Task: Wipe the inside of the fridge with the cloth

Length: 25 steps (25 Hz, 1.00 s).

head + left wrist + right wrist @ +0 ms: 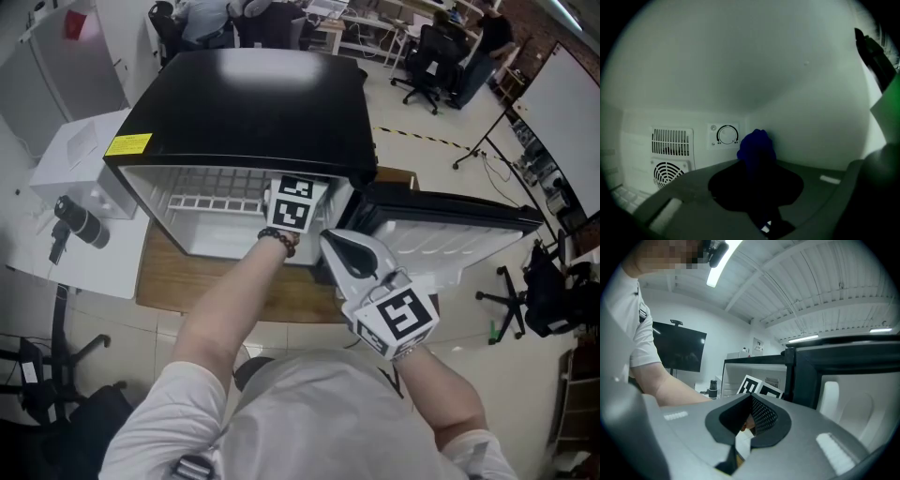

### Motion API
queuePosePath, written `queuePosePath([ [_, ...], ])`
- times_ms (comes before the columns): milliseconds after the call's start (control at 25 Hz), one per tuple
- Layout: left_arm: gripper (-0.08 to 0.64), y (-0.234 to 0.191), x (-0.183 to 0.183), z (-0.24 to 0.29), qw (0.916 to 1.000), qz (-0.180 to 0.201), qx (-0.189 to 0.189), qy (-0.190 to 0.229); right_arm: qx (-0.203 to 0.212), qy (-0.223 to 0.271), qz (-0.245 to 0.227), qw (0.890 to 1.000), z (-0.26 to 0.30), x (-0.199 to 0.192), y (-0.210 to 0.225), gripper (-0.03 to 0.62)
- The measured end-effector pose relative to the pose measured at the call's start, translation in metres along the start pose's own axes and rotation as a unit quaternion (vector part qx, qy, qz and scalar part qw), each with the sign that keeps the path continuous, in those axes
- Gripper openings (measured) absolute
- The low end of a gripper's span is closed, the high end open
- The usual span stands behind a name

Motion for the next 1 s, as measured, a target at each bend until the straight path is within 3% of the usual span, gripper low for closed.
queuePosePath([
  [520,0.066,-0.01,-0.007,0.014,0.9987,-0.003,0.042,-0.029,-0.007,0.004,0.0,1.0,-0.007,0.001,0.001,0.002],
  [1000,0.069,-0.017,-0.008,-0.025,0.9987,-0.011,0.043,-0.025,-0.009,0.017,0.008,1.0,-0.018,0.002,-0.005,0.002],
])
Point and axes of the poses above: the fingertips, and each gripper's own axes: z forward along the fingers, y to its right, x out of its top, the point moved 2 cm from there along -z, backward along the fingers, and after that the axes turned 13 degrees about x, right-handed, at the moved point
